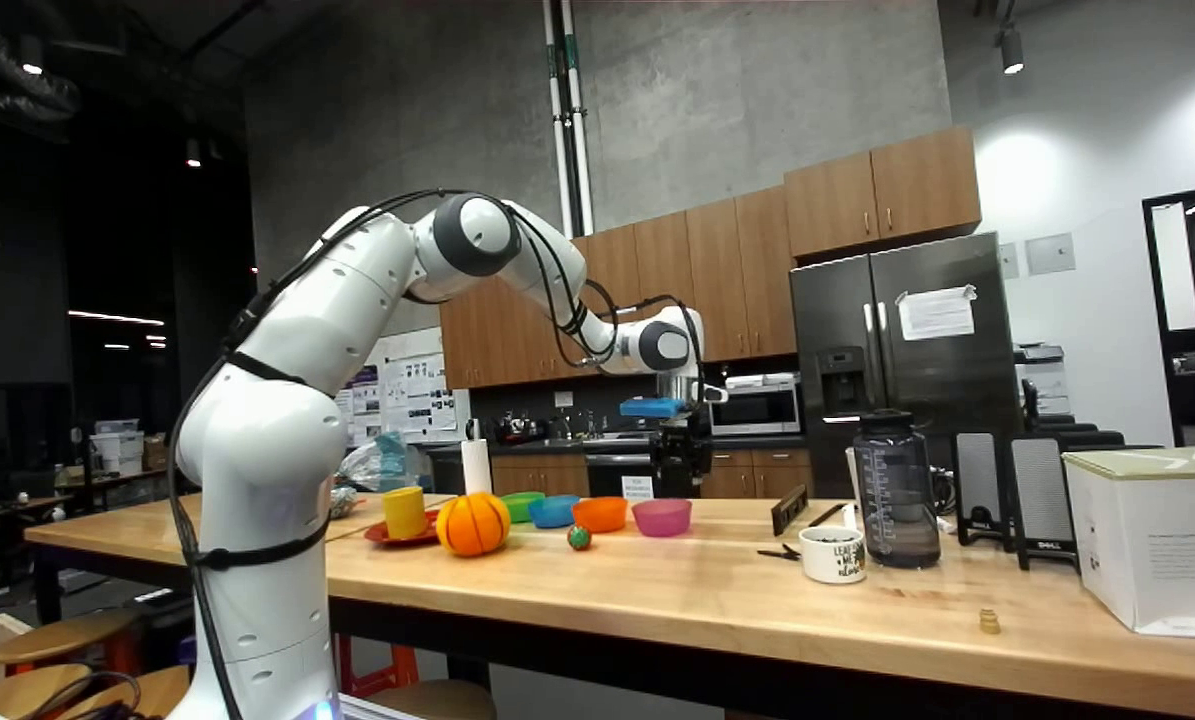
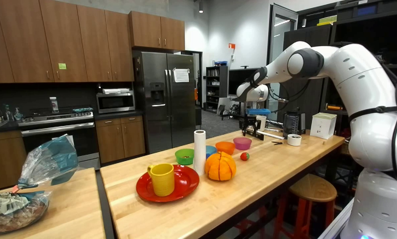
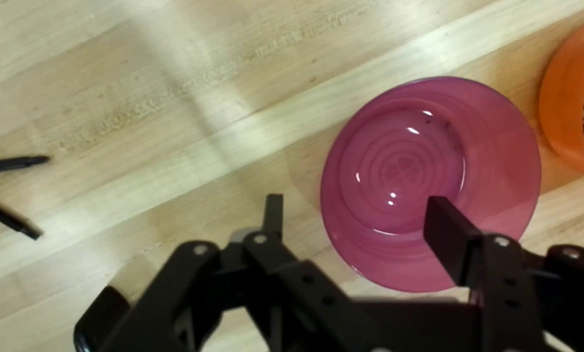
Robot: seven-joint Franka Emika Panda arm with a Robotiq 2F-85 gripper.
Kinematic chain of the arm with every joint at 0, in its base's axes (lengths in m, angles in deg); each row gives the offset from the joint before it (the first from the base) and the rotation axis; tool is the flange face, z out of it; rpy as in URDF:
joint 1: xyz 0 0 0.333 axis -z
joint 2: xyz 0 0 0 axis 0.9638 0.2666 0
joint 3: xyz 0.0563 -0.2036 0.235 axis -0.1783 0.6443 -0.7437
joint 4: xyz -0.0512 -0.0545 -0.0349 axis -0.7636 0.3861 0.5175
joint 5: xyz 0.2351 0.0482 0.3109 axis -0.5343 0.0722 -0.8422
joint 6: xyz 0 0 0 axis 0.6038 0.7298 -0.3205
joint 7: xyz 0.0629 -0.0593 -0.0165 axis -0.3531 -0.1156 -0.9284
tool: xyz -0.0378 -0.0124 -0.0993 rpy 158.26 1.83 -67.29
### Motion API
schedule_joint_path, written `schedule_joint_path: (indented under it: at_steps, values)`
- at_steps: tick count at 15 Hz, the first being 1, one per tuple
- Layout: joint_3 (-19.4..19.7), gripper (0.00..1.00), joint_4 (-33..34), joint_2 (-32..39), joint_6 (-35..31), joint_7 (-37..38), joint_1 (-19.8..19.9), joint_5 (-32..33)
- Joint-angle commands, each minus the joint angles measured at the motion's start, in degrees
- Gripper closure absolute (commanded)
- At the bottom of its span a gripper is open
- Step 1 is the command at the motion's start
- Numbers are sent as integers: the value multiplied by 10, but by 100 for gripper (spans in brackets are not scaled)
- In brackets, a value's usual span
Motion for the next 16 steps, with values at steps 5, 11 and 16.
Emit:
schedule_joint_path:
  at_steps: [5, 11, 16]
  values:
    - [-19, 0, -33, -68, 1, -60, -1, -1]
    - [-34, 0, -41, -96, 3, -111, -12, 4]
    - [-46, 0, -40, -114, 7, -156, -16, 1]
